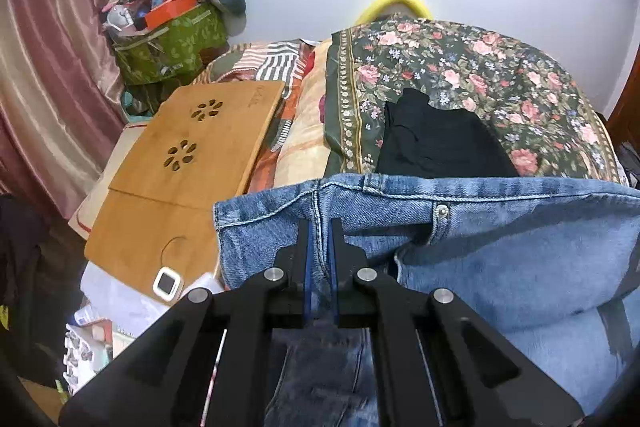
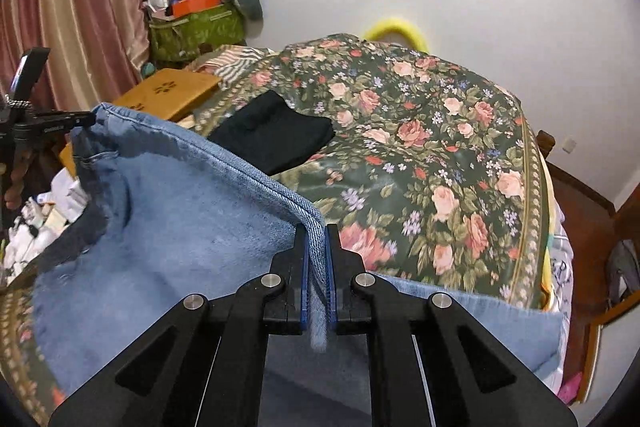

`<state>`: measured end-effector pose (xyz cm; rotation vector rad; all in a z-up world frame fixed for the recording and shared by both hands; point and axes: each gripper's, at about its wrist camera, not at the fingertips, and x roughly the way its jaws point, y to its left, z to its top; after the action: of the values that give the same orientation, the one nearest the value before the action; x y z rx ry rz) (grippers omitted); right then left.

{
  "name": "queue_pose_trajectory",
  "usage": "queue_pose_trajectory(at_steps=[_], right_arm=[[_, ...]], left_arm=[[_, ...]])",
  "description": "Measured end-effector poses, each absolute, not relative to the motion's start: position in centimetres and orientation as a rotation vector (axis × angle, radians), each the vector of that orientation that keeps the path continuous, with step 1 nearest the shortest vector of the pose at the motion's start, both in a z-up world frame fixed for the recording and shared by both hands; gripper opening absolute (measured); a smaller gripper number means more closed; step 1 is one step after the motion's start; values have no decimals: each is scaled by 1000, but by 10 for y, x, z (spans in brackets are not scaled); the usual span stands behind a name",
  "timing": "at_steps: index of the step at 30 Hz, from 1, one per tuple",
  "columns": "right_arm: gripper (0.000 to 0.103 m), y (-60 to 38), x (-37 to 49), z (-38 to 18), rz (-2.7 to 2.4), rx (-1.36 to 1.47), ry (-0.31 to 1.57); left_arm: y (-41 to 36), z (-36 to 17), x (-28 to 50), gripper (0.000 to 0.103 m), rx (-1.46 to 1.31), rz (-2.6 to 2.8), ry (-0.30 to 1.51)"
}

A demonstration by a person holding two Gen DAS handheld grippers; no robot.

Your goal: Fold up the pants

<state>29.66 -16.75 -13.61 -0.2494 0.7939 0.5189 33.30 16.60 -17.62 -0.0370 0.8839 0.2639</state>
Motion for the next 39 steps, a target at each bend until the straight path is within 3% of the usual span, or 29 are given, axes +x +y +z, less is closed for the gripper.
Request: queue_pose_trajectory(at_steps=[13,28,39], right_arm=[[6,-170,193,-140,584,-237,805],[6,-170,144,-193,592,-173,938],[10,-182,135,-176,629,-147,937]], left_arm=[[171,-185,217,6,-88,244,858],[165,-262,148,6,-122,188,1050],[160,-219,137,6,-70,180,994]])
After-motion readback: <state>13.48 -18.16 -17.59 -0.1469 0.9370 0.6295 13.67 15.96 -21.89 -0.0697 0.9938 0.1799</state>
